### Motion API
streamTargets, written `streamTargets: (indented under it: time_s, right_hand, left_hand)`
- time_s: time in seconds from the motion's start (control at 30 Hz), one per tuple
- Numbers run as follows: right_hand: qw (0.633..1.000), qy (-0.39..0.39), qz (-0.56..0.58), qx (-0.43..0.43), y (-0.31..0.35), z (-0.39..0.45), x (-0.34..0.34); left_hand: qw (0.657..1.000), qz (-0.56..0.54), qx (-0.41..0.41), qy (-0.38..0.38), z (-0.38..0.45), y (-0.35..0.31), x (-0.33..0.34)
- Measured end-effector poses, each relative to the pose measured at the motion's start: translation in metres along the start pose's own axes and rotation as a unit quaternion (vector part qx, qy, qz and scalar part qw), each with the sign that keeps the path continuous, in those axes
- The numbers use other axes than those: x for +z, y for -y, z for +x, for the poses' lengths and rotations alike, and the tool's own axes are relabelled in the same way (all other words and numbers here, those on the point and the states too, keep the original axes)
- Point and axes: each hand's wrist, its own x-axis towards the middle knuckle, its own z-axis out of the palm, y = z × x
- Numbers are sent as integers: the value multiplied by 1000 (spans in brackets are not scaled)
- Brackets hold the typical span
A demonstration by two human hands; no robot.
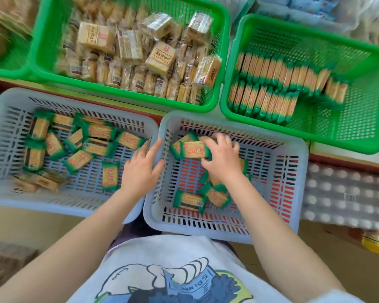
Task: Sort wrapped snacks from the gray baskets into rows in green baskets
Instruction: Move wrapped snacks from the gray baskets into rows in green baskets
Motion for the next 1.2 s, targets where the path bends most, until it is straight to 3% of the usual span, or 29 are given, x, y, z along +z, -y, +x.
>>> streamTargets:
  time_s: [0.2,0.43,0.63,0.93,1.07,1.2]
  right_hand:
    - [987,101,-89,-92,22,53,18]
    - [984,109,-130,-57,29,56,25]
    - [992,79,39,85,-20,38,24]
    - [992,93,-19,84,-41,44,31]
    - [969,133,151,140,-33,40,19]
    - [890,183,397,128,-10,4,-21]
  left_hand:
    - [1000,18,-6,22,1,3,-5]
    - [1000,-12,-14,15,0,1,7]
    - [999,-30,-13,6,1,-2,14]
    - [999,-32,-10,1,2,1,17]
    - [998,-48,-26,21,1,-7,8]
    - [998,-45,-51,0,-6,-31,-22]
